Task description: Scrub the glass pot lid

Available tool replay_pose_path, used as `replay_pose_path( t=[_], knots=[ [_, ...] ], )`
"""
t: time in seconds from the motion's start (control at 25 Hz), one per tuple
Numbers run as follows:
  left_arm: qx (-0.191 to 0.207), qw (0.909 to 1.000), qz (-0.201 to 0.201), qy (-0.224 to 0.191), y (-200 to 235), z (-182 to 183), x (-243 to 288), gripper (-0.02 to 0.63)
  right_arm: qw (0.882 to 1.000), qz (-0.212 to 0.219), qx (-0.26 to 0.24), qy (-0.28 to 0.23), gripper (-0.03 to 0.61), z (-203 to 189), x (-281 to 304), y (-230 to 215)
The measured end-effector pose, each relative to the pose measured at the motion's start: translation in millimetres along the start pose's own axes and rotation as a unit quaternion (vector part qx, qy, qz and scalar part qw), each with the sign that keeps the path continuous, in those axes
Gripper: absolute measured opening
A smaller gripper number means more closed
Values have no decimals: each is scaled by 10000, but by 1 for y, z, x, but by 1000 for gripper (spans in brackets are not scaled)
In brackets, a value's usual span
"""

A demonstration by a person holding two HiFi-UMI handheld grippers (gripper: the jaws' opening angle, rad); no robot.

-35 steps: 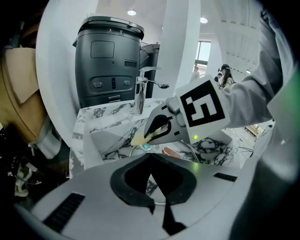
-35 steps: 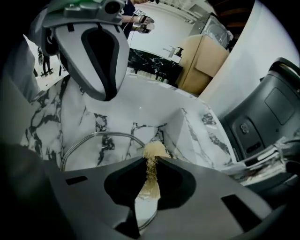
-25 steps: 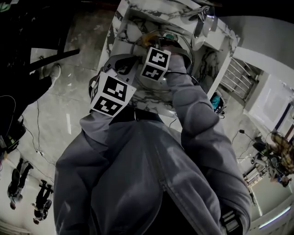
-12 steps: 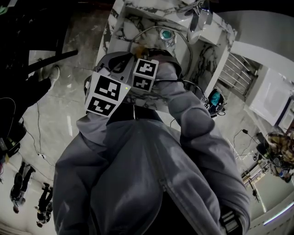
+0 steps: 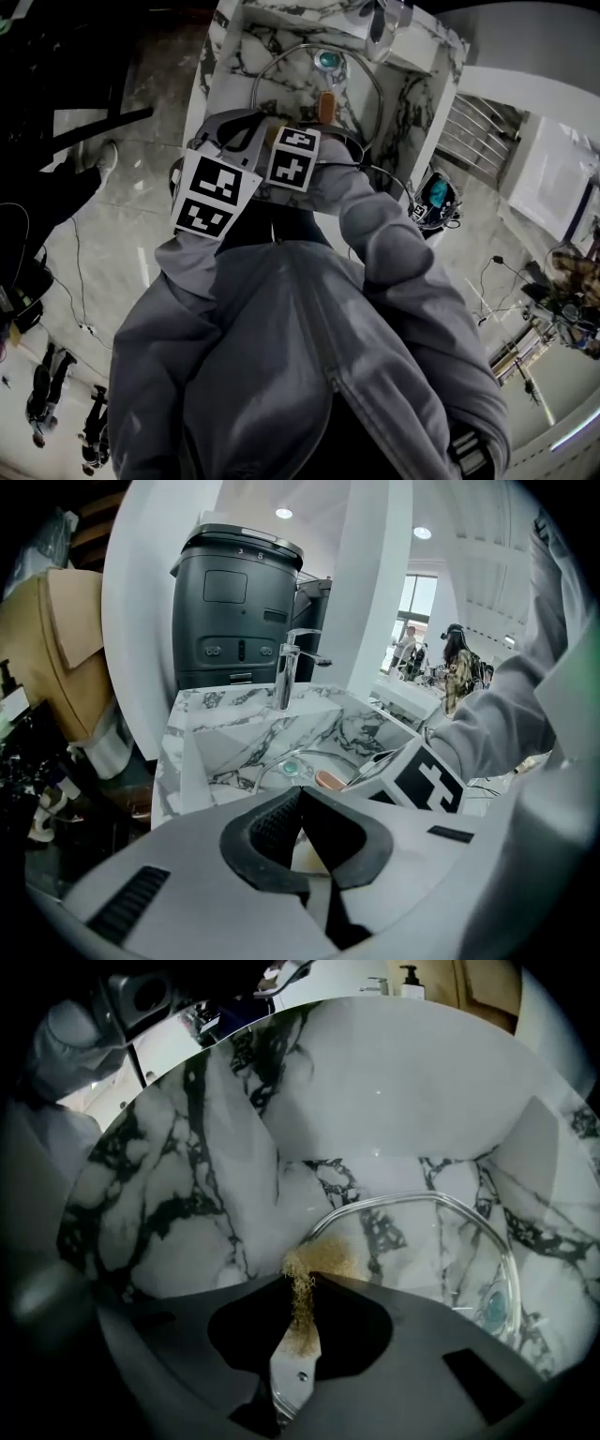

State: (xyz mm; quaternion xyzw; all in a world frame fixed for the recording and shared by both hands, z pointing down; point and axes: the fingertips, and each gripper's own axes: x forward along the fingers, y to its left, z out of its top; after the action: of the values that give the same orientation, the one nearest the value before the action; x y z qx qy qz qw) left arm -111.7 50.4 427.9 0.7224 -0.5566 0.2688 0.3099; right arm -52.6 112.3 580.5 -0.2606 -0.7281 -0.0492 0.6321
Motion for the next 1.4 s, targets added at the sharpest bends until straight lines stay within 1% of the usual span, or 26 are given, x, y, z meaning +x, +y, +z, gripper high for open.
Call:
replay_pose_path(
  t=[0.16,0.24,0.32,0.44,0.56,0.68,0.76,0.88,1.0,1.08,1.16,1.28,1.4],
  knots=[
    [26,10000,-68,18,-6,-2,2,15,9964,692,401,-294,58,0,-6,15],
    [23,10000,-78,35,-7,-4,3,15,9943,817,458,-506,58,2,-16,17],
    [15,9999,-91,39,-8,-3,6,15,9930,758,469,-772,58,6,-31,13],
    [53,9999,-140,31,-8,2,14,15,9912,459,483,-1144,58,6,-61,-3],
    [93,9998,-182,20,-7,10,24,15,9886,45,491,-1421,58,0,-89,-28],
    [122,9997,-231,4,-6,18,34,15,9830,-562,610,-1637,58,-10,-117,-64],
    [146,9995,-292,30,-7,22,42,15,9762,-1053,775,-1730,58,-20,-130,-94],
    [166,9992,-366,64,-6,26,54,15,9659,-1730,945,-1676,58,-36,-132,-139],
    [164,9989,-422,92,-5,29,65,15,9616,-2229,874,-1339,58,-49,-118,-174],
    [161,9987,-462,127,-5,29,69,15,9609,-2372,854,-1148,58,-55,-105,-187],
    [148,9985,-507,168,-6,28,72,15,9612,-2412,858,-1032,58,-57,-93,-196],
    [112,9983,-548,184,-7,26,74,15,9629,-2366,926,-911,58,-61,-78,-206],
    [73,9983,-545,208,-7,24,74,15,9678,-2212,934,-756,58,-65,-62,-208]
  ],
)
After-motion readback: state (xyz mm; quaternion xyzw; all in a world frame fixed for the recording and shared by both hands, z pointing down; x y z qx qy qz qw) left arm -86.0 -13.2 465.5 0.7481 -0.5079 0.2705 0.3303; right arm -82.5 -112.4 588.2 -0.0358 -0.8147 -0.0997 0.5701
